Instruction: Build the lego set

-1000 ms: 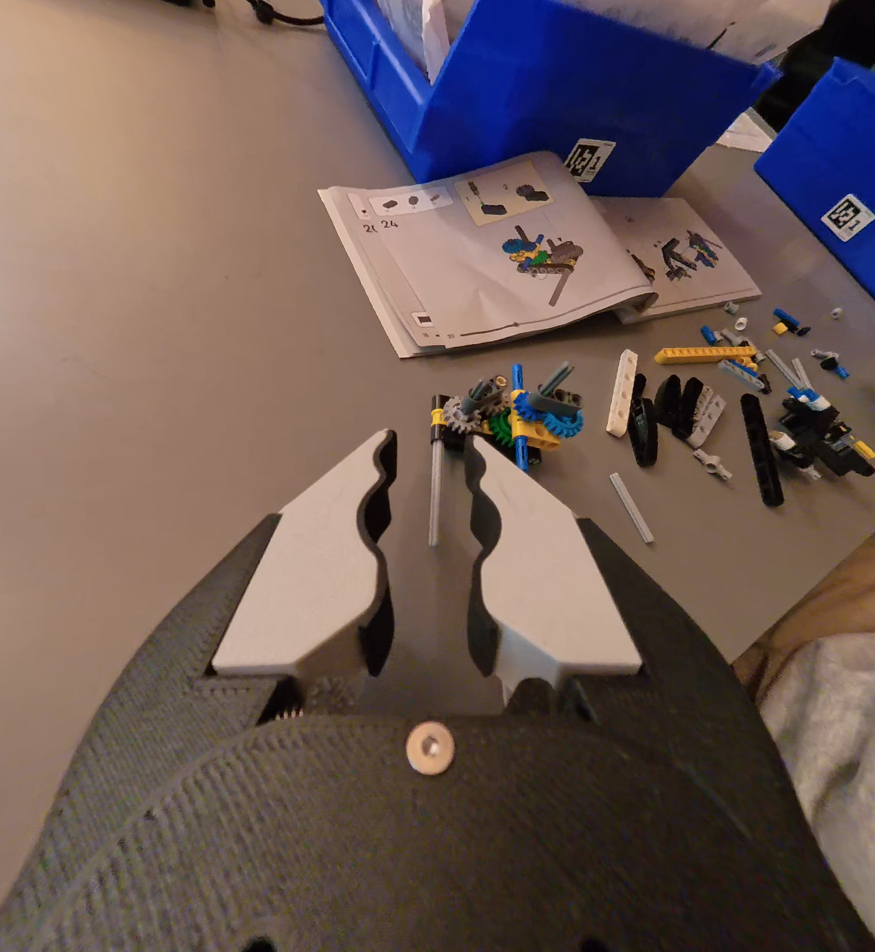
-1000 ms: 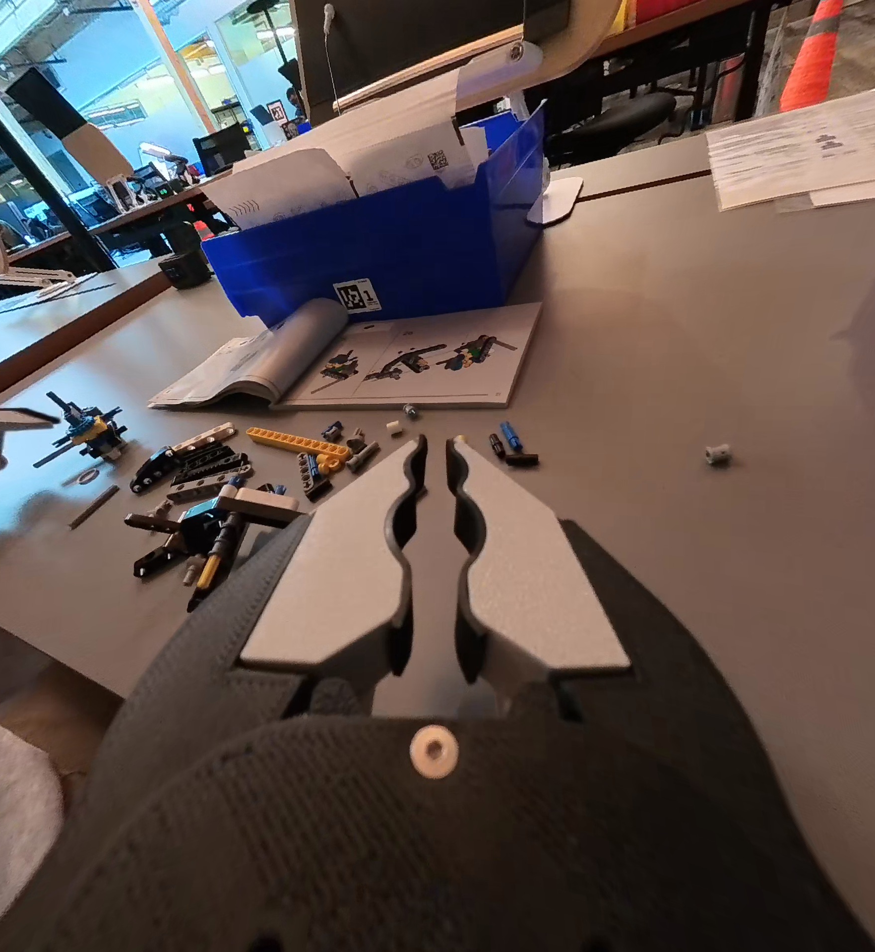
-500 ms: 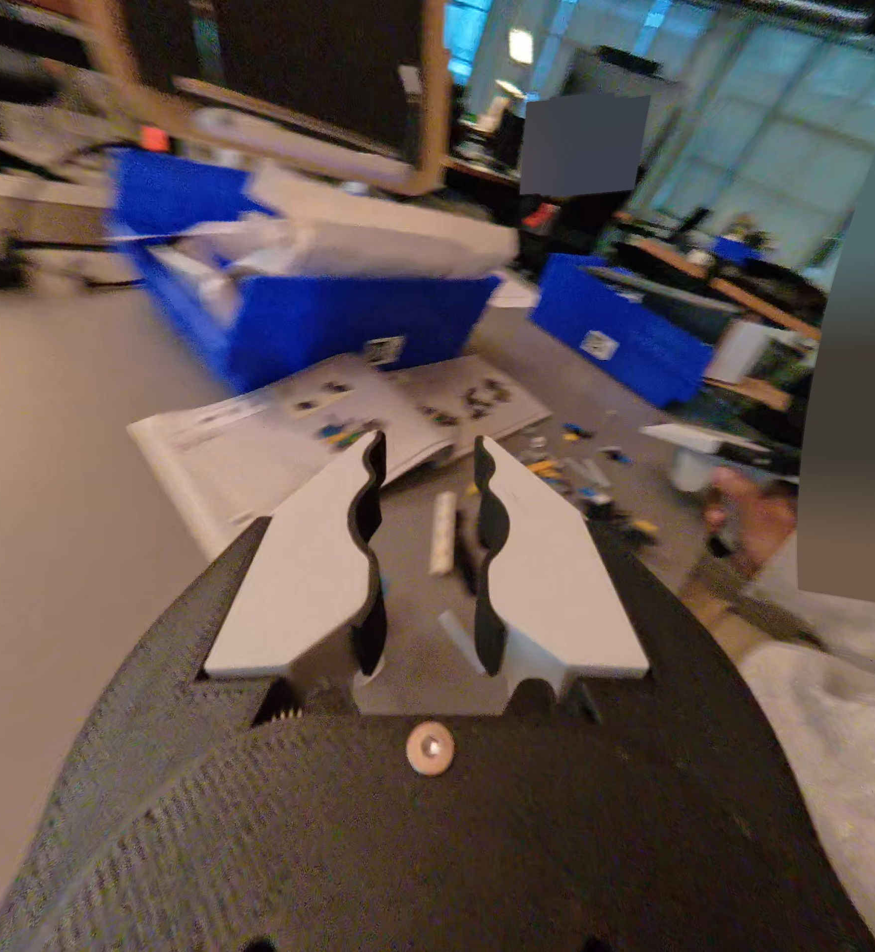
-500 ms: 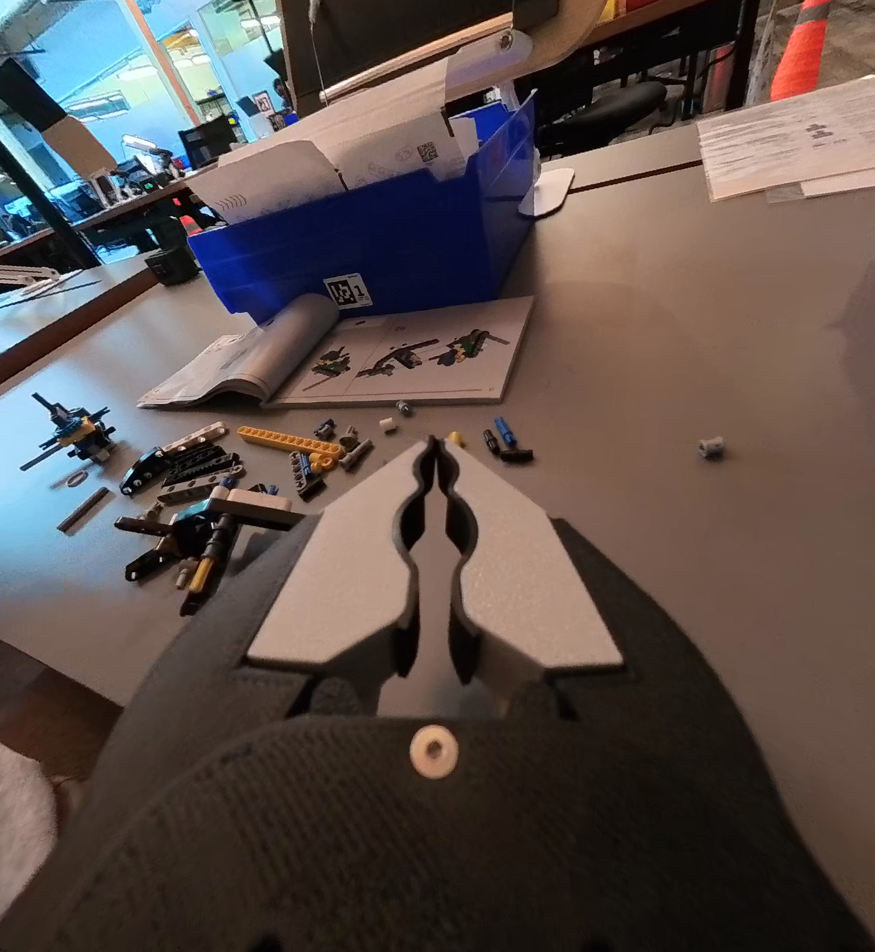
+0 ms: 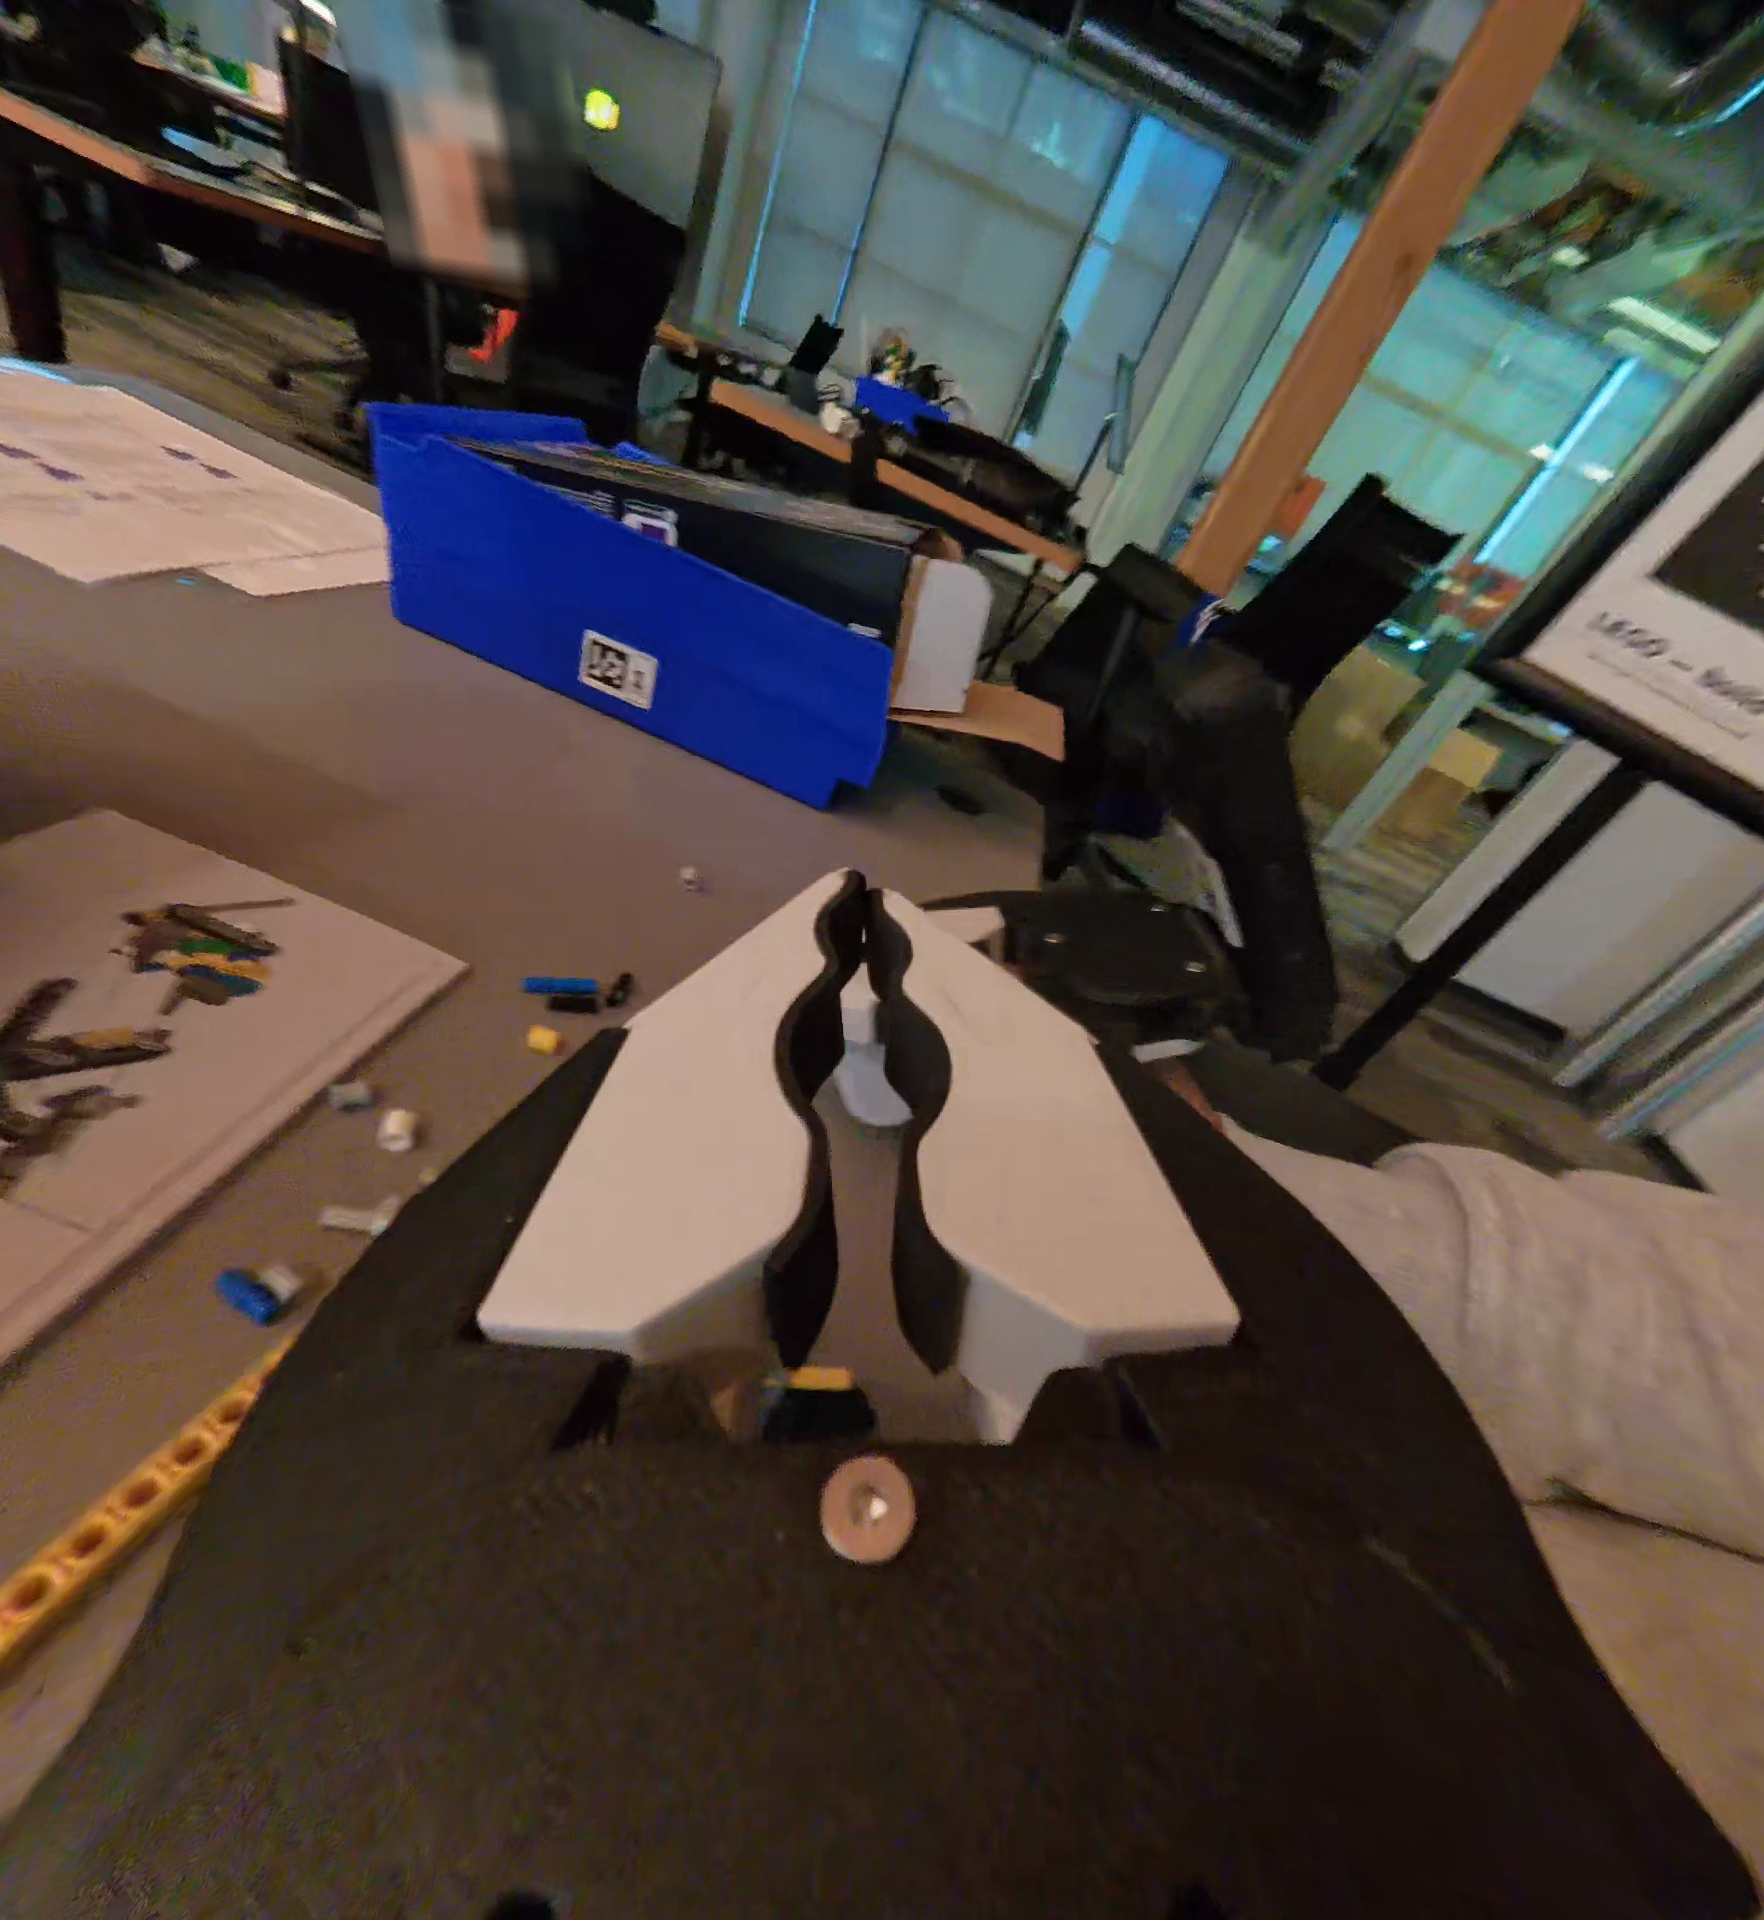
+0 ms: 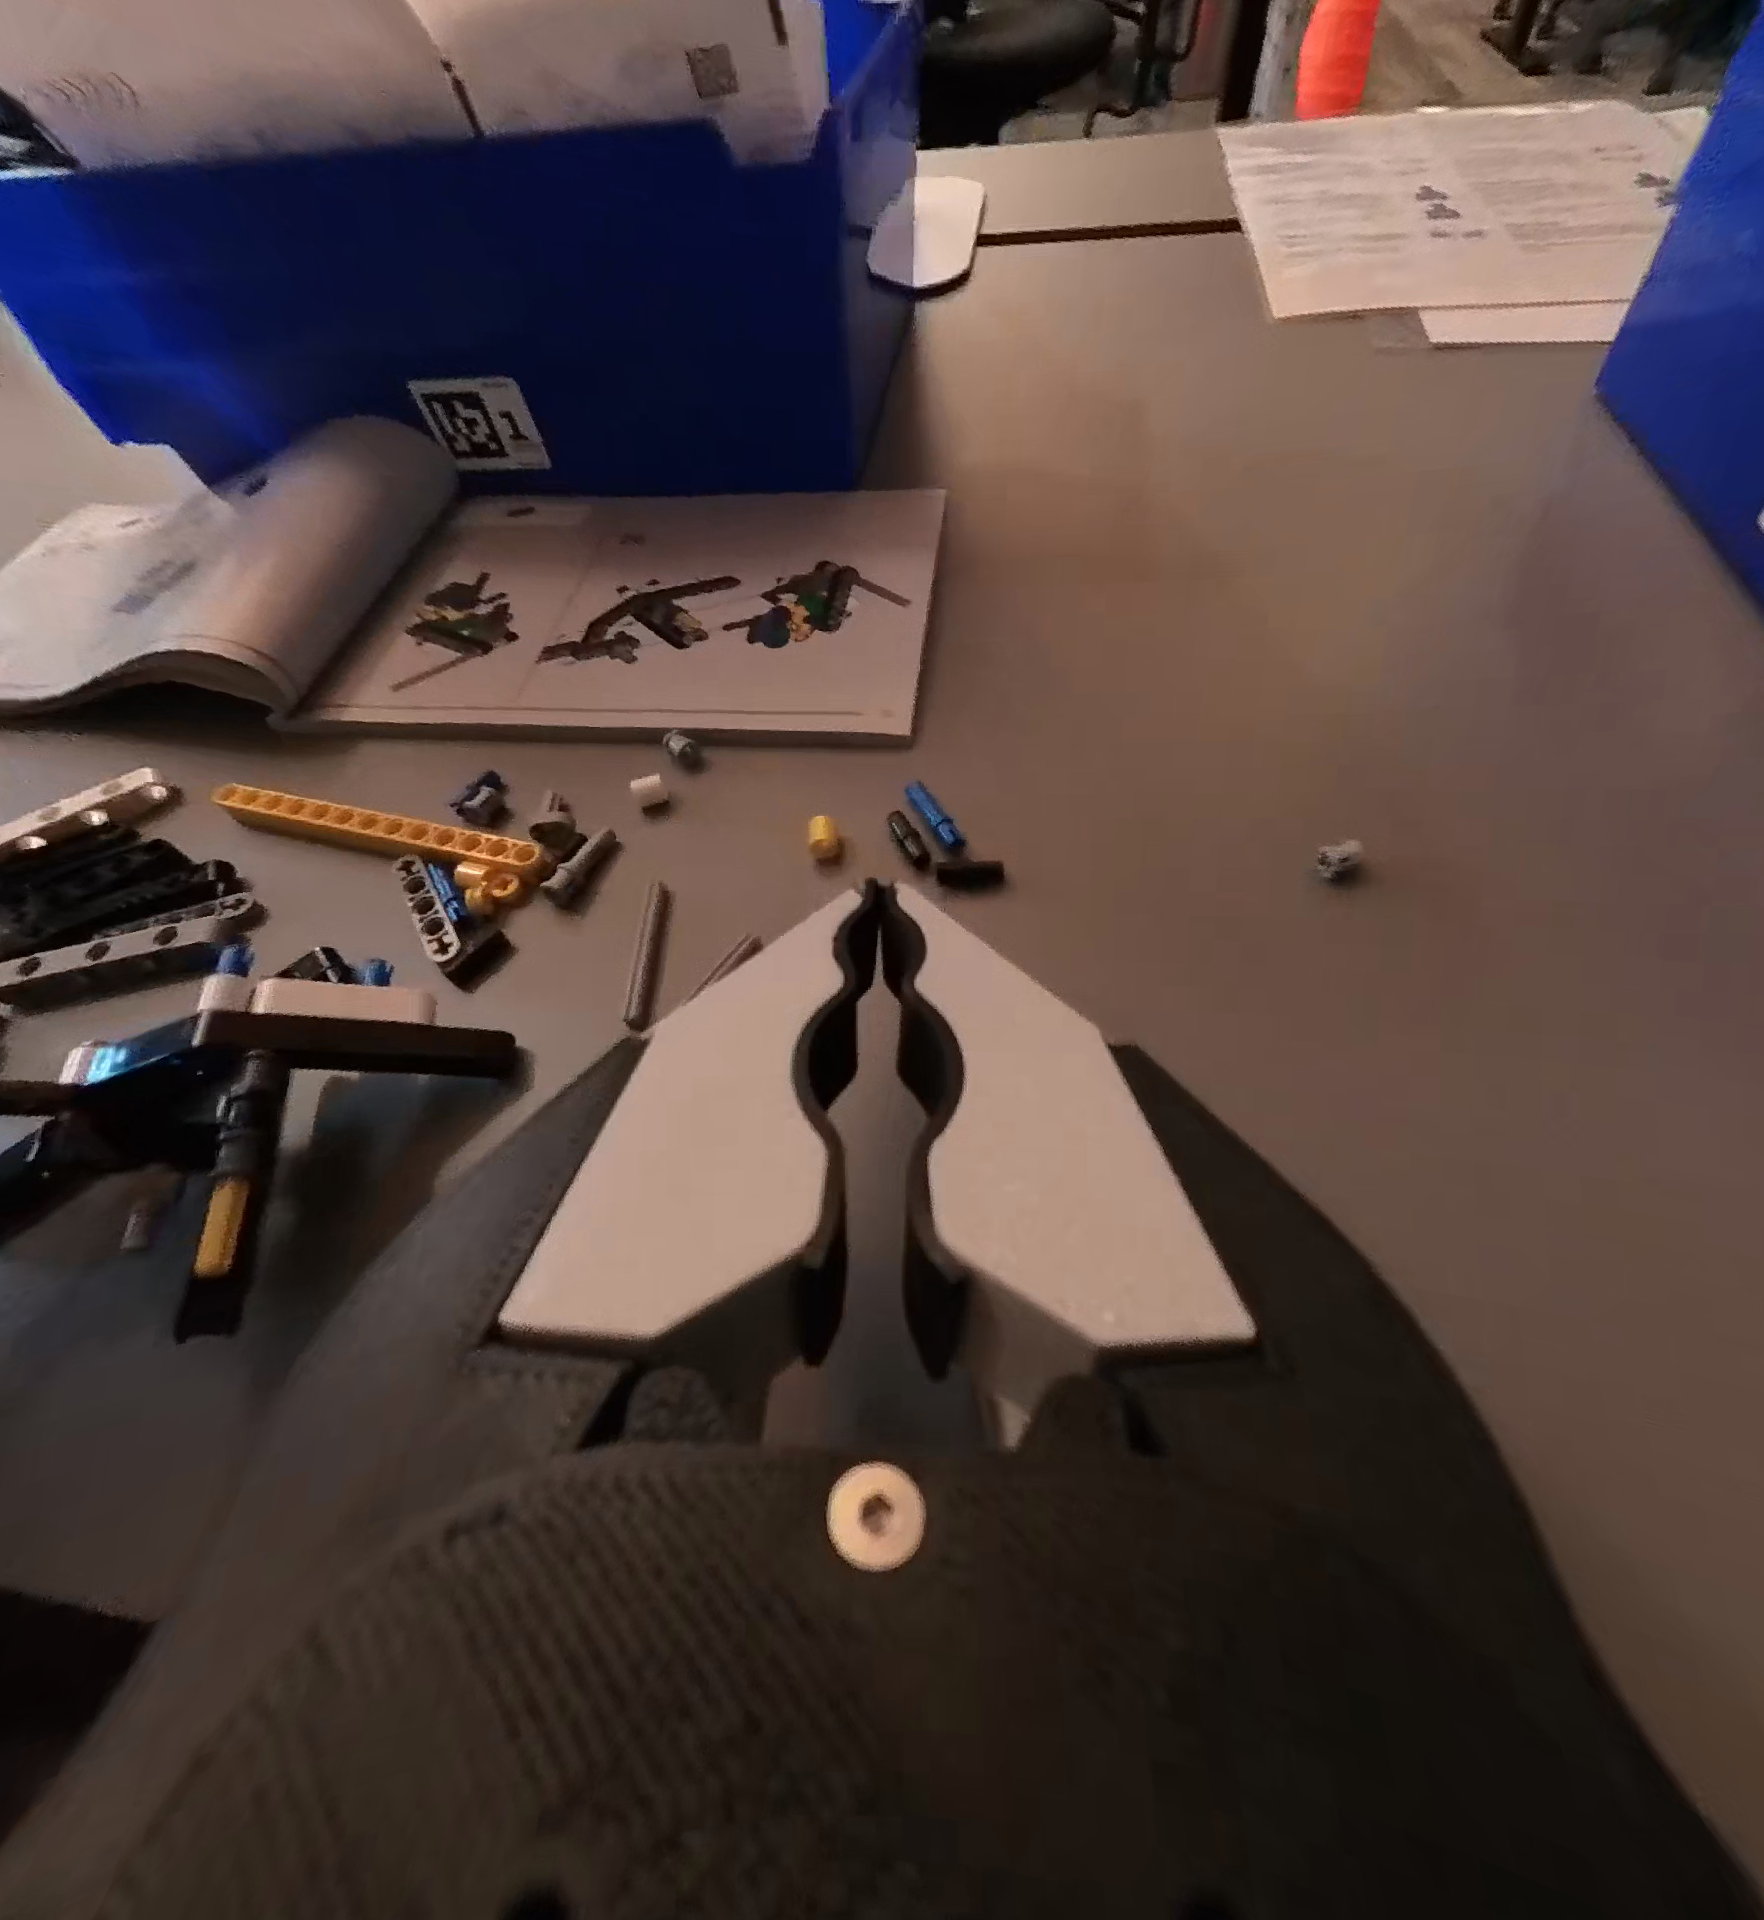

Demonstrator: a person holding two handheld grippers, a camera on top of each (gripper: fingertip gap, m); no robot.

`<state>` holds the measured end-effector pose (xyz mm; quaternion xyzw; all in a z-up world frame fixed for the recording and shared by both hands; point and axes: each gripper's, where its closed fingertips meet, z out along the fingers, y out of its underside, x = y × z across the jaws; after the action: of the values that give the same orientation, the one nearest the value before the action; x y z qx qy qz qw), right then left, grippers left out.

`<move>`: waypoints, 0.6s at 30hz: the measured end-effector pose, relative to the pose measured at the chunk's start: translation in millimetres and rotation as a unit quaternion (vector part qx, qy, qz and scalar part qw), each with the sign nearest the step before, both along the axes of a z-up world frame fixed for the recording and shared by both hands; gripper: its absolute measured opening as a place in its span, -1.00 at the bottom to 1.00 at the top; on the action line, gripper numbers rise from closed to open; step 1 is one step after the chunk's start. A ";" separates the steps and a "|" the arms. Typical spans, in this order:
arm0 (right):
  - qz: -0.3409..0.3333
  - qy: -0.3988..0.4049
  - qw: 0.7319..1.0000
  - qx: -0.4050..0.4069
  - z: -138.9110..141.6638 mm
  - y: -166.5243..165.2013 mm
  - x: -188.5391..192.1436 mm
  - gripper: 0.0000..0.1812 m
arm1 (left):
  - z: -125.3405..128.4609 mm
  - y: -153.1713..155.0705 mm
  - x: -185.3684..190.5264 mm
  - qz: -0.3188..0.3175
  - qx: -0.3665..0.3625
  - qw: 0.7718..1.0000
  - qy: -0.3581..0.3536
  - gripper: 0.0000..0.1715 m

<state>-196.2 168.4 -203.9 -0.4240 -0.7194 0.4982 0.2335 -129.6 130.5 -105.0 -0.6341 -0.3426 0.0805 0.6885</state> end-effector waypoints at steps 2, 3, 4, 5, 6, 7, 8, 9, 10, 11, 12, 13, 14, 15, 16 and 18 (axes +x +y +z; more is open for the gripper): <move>-0.017 -0.008 1.000 0.009 -3.5 0.7 -1.3 -1.00 | 6.4 0.8 12.5 -0.014 0.019 1.000 0.003 -1.00; -0.027 -0.013 1.000 0.007 -4.5 1.3 -2.1 -1.00 | 11.3 2.6 19.8 -0.028 0.023 0.999 0.009 -1.00; -0.037 -0.021 0.999 0.001 -5.4 1.6 -2.6 -1.00 | 14.3 4.5 26.0 -0.036 0.023 0.999 0.014 -1.00; -0.048 -0.029 0.998 -0.006 -6.4 1.7 -3.1 -1.00 | 14.9 7.0 31.8 -0.046 0.020 0.999 0.021 -1.00; -0.058 -0.035 0.998 -0.006 -7.6 1.9 -3.7 -1.00 | 13.8 9.1 35.2 -0.052 0.015 0.998 0.028 -1.00; -0.066 -0.036 0.997 0.003 -9.1 2.9 -4.4 -1.00 | 11.2 11.0 36.9 -0.057 0.009 0.998 0.031 -1.00; -0.075 -0.033 0.996 0.019 -10.5 4.4 -5.2 -1.00 | 8.9 12.4 38.6 -0.065 0.007 0.997 0.031 -1.00; -0.083 -0.029 0.995 0.036 -11.4 5.7 -5.9 -1.00 | 7.1 12.5 39.0 -0.069 0.005 0.997 0.028 -1.00; -0.089 -0.022 0.994 0.054 -12.2 6.2 -6.1 -1.00 | 6.4 11.4 38.0 -0.069 0.003 0.997 0.024 -1.00; -0.091 -0.015 0.993 0.077 -13.3 6.0 -5.9 -1.00 | 6.6 9.9 37.1 -0.069 0.002 0.997 0.022 -1.00; -0.093 -0.007 0.990 0.104 -15.4 6.1 -5.4 -1.00 | 7.6 8.4 36.4 -0.069 0.005 0.997 0.020 -1.00; -0.091 0.004 0.987 0.132 -17.0 5.5 -4.6 -1.00 | 8.3 6.4 34.8 -0.064 0.007 0.998 0.020 -1.00; -0.088 0.019 0.983 0.158 -17.2 4.6 -3.9 -1.00 | 8.6 3.7 31.4 -0.054 0.008 0.998 0.020 -1.00; -0.087 0.036 0.979 0.180 -16.3 4.3 -3.5 -1.00 | 8.9 0.6 27.7 -0.044 0.009 0.999 0.021 -1.00; -0.083 0.049 0.976 0.195 -15.3 3.5 -3.1 -1.00 | 9.0 -2.4 24.8 -0.038 0.010 0.999 0.022 -1.00; -0.070 0.064 0.975 0.202 -13.7 1.4 -1.9 -1.00 | 8.7 -8.3 20.0 -0.034 0.014 0.999 0.023 -1.00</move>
<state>-198.1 169.8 -217.6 -0.3843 -0.7575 0.3512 0.3940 -109.6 122.3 -96.3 -0.6339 -0.3063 0.0669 0.7070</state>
